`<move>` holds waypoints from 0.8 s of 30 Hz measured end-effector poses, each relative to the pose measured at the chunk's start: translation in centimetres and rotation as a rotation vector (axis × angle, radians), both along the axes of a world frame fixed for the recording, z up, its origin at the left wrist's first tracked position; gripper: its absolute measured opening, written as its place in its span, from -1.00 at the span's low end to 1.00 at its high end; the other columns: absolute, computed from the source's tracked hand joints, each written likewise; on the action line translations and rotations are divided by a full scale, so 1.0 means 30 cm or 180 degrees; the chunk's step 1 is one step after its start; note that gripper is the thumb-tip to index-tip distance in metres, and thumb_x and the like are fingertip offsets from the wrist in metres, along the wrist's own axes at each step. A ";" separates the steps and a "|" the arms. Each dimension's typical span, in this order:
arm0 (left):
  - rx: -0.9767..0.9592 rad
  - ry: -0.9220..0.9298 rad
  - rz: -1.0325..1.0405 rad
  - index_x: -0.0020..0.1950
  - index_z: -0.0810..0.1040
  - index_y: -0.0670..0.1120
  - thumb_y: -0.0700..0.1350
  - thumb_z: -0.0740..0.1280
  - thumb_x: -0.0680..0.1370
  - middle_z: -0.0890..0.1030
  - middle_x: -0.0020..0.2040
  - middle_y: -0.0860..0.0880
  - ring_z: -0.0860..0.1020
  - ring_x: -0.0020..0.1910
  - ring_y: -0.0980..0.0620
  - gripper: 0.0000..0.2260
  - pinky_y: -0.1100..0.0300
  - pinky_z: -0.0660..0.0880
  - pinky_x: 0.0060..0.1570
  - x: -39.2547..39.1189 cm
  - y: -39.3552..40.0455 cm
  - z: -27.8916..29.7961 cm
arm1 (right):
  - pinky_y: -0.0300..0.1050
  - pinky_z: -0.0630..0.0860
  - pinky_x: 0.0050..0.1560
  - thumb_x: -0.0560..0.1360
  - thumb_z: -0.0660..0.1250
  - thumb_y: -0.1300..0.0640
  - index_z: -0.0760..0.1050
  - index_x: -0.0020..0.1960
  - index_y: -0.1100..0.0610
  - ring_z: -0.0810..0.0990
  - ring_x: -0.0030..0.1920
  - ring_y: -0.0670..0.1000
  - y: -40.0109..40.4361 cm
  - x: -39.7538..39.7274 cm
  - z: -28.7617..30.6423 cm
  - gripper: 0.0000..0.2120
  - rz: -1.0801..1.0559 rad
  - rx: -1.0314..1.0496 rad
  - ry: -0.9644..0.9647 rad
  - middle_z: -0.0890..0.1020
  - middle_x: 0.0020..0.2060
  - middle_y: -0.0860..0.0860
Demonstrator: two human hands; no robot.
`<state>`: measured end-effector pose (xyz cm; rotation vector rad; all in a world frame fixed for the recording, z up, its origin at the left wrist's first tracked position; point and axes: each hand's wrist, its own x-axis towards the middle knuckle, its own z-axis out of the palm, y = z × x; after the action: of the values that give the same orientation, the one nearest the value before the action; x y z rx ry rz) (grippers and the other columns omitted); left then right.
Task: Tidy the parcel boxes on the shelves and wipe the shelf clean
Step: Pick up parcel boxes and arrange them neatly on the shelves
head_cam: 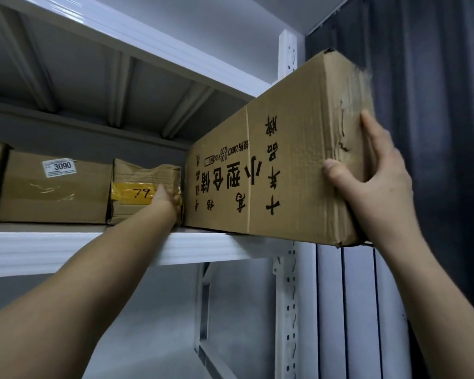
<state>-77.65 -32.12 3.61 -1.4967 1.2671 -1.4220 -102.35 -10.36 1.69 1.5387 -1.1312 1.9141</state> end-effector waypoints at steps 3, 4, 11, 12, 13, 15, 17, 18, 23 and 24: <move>-0.0104 0.0886 -0.0643 0.56 0.08 -0.03 0.07 0.15 0.61 0.08 0.56 -0.11 0.09 0.52 -0.16 -0.44 -0.07 0.21 0.37 -0.006 -0.003 -0.002 | -0.21 0.25 0.15 0.29 0.29 -0.22 0.11 0.47 -0.30 0.26 0.13 -0.36 -0.032 0.026 -0.018 -0.22 0.0018 0.0018 -0.0057 0.31 0.37 -0.18; -0.0181 0.1015 -0.0657 0.56 0.08 -0.04 0.07 0.15 0.62 0.08 0.56 -0.12 0.09 0.52 -0.16 -0.45 -0.07 0.21 0.37 -0.010 -0.009 -0.002 | -0.21 0.24 0.13 0.30 0.29 -0.22 0.10 0.48 -0.30 0.23 0.10 -0.38 -0.044 0.037 -0.017 -0.22 -0.0007 0.0040 -0.0060 0.30 0.40 -0.16; -0.0170 0.1129 -0.0599 0.57 0.08 -0.03 0.07 0.12 0.63 0.06 0.57 -0.10 0.06 0.53 -0.15 -0.47 -0.12 0.13 0.42 -0.017 -0.025 0.006 | -0.17 0.26 0.16 0.29 0.30 -0.21 0.13 0.46 -0.31 0.28 0.15 -0.30 -0.083 0.072 -0.014 -0.23 0.0046 0.0004 -0.0178 0.31 0.39 -0.13; -0.0159 0.1164 -0.0623 0.57 0.07 -0.03 0.08 0.10 0.63 0.05 0.57 -0.10 0.05 0.53 -0.15 -0.47 -0.12 0.12 0.42 -0.015 -0.030 0.008 | -0.18 0.26 0.17 0.29 0.29 -0.21 0.13 0.46 -0.31 0.28 0.14 -0.30 -0.082 0.076 -0.015 -0.24 0.0049 -0.0008 -0.0182 0.31 0.38 -0.14; -0.0174 0.1164 -0.0664 0.57 0.08 -0.03 0.08 0.10 0.63 0.06 0.57 -0.10 0.04 0.53 -0.15 -0.47 -0.11 0.12 0.42 -0.015 -0.033 0.010 | -0.19 0.25 0.16 0.29 0.29 -0.21 0.13 0.46 -0.32 0.28 0.14 -0.31 -0.083 0.079 -0.014 -0.24 0.0052 -0.0031 -0.0170 0.31 0.38 -0.14; -0.0249 0.1125 -0.0604 0.56 0.09 -0.04 0.07 0.11 0.63 0.07 0.56 -0.10 0.05 0.53 -0.15 -0.47 -0.09 0.13 0.42 -0.014 -0.042 0.011 | -0.22 0.24 0.14 0.29 0.29 -0.20 0.14 0.45 -0.32 0.29 0.14 -0.30 -0.092 0.090 -0.006 -0.24 0.0065 -0.0060 -0.0136 0.32 0.37 -0.15; -0.0232 0.1114 -0.0565 0.57 0.06 -0.05 0.08 0.10 0.63 0.06 0.57 -0.10 0.03 0.54 -0.15 -0.46 -0.09 0.12 0.43 -0.012 -0.048 0.007 | -0.23 0.24 0.11 0.29 0.29 -0.20 0.14 0.46 -0.32 0.30 0.13 -0.29 -0.114 0.108 0.012 -0.25 0.0068 -0.0039 -0.0106 0.32 0.37 -0.15; -0.0219 0.1071 -0.0513 0.57 0.05 -0.04 0.10 0.09 0.63 0.04 0.57 -0.10 0.02 0.54 -0.15 -0.45 -0.09 0.10 0.43 -0.011 -0.057 0.004 | -0.22 0.25 0.10 0.30 0.29 -0.21 0.14 0.46 -0.31 0.31 0.13 -0.27 -0.129 0.117 0.020 -0.25 0.0066 -0.0021 -0.0087 0.32 0.37 -0.14; -0.0227 0.1120 -0.0400 0.58 0.00 -0.03 0.14 0.05 0.63 0.00 0.58 -0.09 -0.02 0.55 -0.14 -0.43 -0.09 0.05 0.45 -0.011 -0.071 0.003 | -0.15 0.31 0.07 0.39 0.38 -0.17 0.12 0.46 -0.31 0.39 0.25 -0.14 -0.204 0.146 0.036 -0.27 0.0009 0.0020 -0.0017 0.30 0.39 -0.12; -0.0221 0.1131 -0.0410 0.58 0.00 -0.03 0.14 0.06 0.63 0.01 0.58 -0.09 -0.02 0.55 -0.14 -0.43 -0.09 0.05 0.45 -0.014 -0.071 0.004 | -0.16 0.31 0.07 0.40 0.38 -0.15 0.11 0.47 -0.31 0.39 0.28 -0.12 -0.221 0.152 0.034 -0.28 -0.0014 0.0031 -0.0022 0.29 0.39 -0.12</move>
<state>-78.06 -34.24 3.72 -1.8007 1.5643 -1.3297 -97.78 -16.98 2.71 1.5345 -1.1476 1.9151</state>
